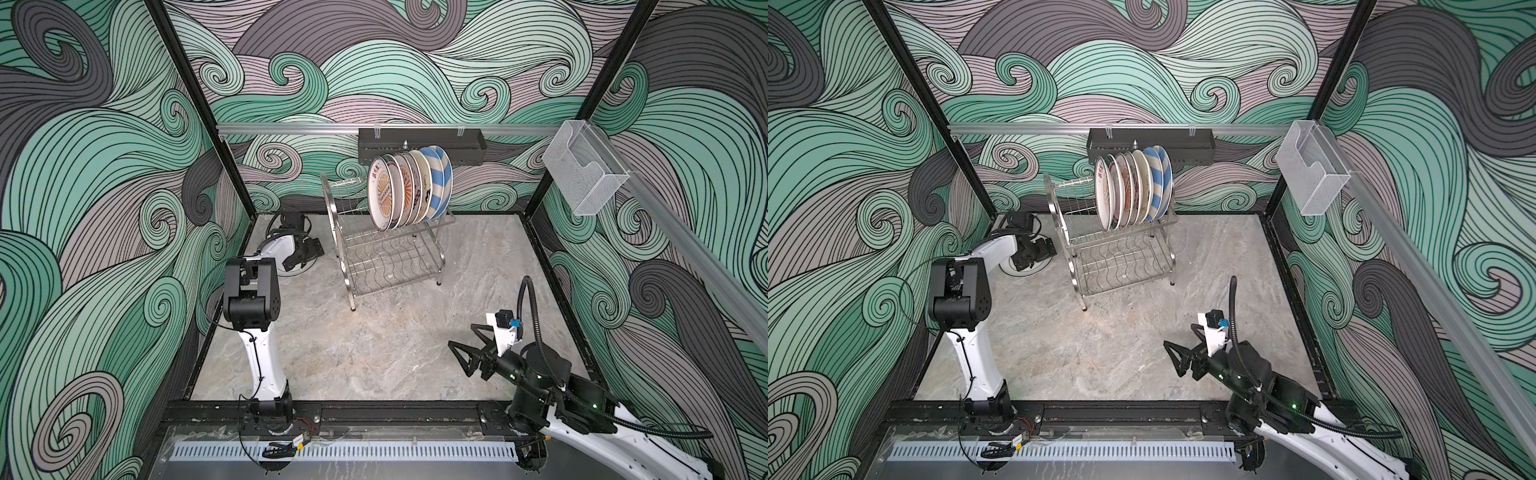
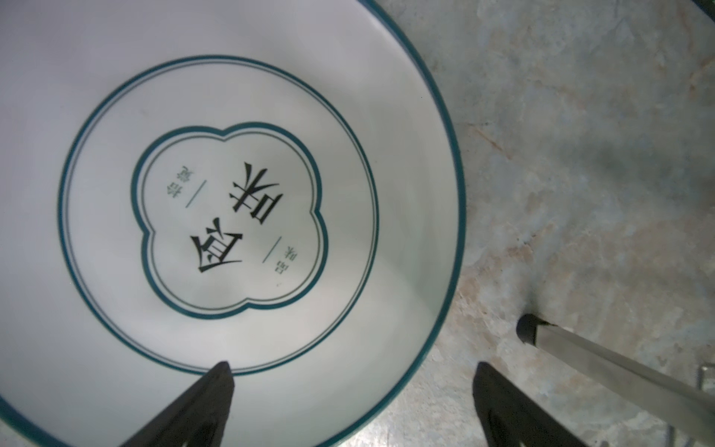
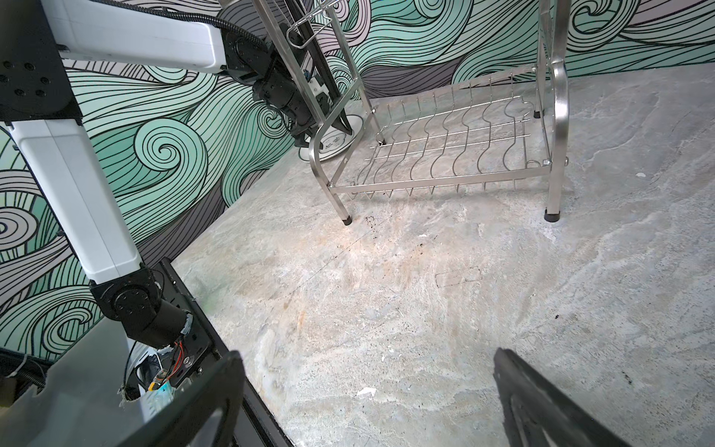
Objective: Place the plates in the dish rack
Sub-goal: 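Push the white plate with the left gripper while the right gripper approaches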
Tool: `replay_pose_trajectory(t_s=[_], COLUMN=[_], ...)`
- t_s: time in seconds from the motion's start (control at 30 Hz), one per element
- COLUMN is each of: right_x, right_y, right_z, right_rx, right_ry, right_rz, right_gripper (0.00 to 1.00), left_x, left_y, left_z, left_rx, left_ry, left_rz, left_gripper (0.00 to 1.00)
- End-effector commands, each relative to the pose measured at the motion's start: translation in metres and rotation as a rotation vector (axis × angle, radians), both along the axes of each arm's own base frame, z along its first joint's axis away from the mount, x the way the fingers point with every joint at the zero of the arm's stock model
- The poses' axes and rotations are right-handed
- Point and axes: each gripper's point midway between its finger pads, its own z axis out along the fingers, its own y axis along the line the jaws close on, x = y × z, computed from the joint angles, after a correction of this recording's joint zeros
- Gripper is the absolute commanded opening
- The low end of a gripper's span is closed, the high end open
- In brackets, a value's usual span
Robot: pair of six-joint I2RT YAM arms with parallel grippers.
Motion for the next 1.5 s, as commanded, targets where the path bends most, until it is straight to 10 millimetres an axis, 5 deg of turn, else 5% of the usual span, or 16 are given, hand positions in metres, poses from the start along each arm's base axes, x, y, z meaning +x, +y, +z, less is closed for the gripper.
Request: replay_pose_trajectory(t_s=[0.0, 0.33, 0.7, 1.17, 1.47], right_x=[-0.003, -0.004, -0.001, 0.003, 0.004], right_y=[-0.002, -0.007, -0.009, -0.004, 0.006], right_z=[0.01, 0.008, 0.008, 0.004, 0.004], right_rx=[0.021, 0.012, -0.014, -0.056, -0.08], right_ry=[-0.014, -0.016, -0.026, 0.013, 0.058], right_rz=[0.011, 0.0, -0.018, -0.021, 0.002], right_gripper=[1.0, 1.0, 1.0, 1.0, 1.0], left_x=[-0.003, -0.008, -0.043, -0.122, -0.18], left_y=[0.004, 0.003, -0.015, -0.041, -0.078], left_z=[-0.009, -0.021, -0.045, -0.053, -0.041], left_rx=[-0.034, -0.101, -0.19, -0.32, -0.375], left_ry=[0.018, 0.036, 0.127, 0.194, 0.17], left_rz=[-0.003, 0.014, -0.012, 0.03, 0.018], left_gripper=[0.99, 0.98, 0.98, 0.97, 0.96])
